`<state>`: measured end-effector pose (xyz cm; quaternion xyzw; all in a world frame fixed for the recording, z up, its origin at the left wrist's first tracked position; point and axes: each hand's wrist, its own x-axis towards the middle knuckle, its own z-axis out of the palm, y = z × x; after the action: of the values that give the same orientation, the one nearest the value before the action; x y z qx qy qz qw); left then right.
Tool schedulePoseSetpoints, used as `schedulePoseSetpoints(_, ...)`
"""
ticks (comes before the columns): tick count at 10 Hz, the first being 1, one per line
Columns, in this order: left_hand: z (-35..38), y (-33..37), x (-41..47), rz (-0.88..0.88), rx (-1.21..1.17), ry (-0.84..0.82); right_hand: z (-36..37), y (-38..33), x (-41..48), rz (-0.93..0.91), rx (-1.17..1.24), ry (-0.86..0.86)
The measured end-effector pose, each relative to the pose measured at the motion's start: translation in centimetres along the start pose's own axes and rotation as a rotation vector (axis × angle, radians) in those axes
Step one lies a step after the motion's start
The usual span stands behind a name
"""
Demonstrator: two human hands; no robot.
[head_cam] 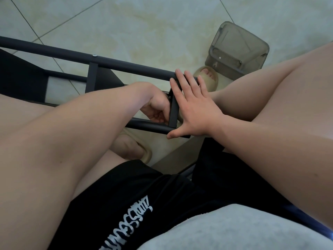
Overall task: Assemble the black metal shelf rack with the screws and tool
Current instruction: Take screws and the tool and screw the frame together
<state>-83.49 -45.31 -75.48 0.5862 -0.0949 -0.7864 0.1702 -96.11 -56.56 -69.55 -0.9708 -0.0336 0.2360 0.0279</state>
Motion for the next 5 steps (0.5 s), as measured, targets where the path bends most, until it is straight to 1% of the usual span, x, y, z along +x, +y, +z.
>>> schedulePoseSetpoints(2,-0.23,-0.26,-0.22,0.001,-0.026,-0.011,-0.12,0.23,0.21,0.001,0.006,-0.004)
schedulePoseSetpoints(5,-0.41,0.47,-0.24,-0.115,0.029,-0.004,-0.08,0.17,0.16,-0.004,0.006,-0.002)
